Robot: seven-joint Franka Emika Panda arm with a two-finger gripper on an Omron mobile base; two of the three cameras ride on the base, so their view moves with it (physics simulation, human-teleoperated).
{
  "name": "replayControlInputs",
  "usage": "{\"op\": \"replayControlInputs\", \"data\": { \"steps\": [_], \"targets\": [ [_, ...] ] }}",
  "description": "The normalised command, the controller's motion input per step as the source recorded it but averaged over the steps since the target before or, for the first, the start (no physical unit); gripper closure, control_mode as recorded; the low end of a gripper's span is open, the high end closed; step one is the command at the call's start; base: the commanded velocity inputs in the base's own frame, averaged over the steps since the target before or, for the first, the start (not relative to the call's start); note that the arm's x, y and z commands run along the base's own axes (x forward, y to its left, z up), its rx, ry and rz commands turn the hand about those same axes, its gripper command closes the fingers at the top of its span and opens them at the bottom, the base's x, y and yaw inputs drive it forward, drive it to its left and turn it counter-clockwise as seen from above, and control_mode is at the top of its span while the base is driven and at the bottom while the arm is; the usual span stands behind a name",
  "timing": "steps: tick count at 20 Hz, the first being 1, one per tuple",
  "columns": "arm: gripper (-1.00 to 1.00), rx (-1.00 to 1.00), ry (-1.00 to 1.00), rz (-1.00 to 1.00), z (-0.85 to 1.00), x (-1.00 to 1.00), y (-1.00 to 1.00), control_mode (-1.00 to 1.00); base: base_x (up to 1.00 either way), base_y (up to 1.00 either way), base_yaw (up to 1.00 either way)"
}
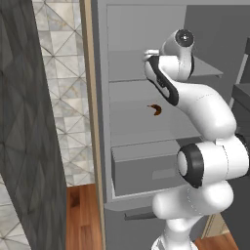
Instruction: Take the fish out of the fridge, briefly rinse it in the sink, and place it on the tray next to the sink.
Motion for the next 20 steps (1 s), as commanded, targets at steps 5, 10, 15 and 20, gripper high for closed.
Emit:
{"op": "replayControlInputs", "data": {
  "steps": [5, 10, 15, 20],
  "targets": [
    [-1.00, 0.00, 0.00, 0.00, -0.13, 0.13, -0.17, -1.00, 0.00, 0.00, 0.00],
    [-1.00, 0.00, -0.02, 0.00, -0.17, 0.13, -0.18, -1.00, 0.00, 0.00, 0.00],
    [-1.00, 0.00, 0.00, 0.00, -0.06, 0.27, -0.01, -1.00, 0.00, 0.00, 0.00],
    [-1.00, 0.00, 0.00, 0.00, -0.13, 0.34, 0.00, -1.00, 0.00, 0.00, 0.00]
  ]
}}
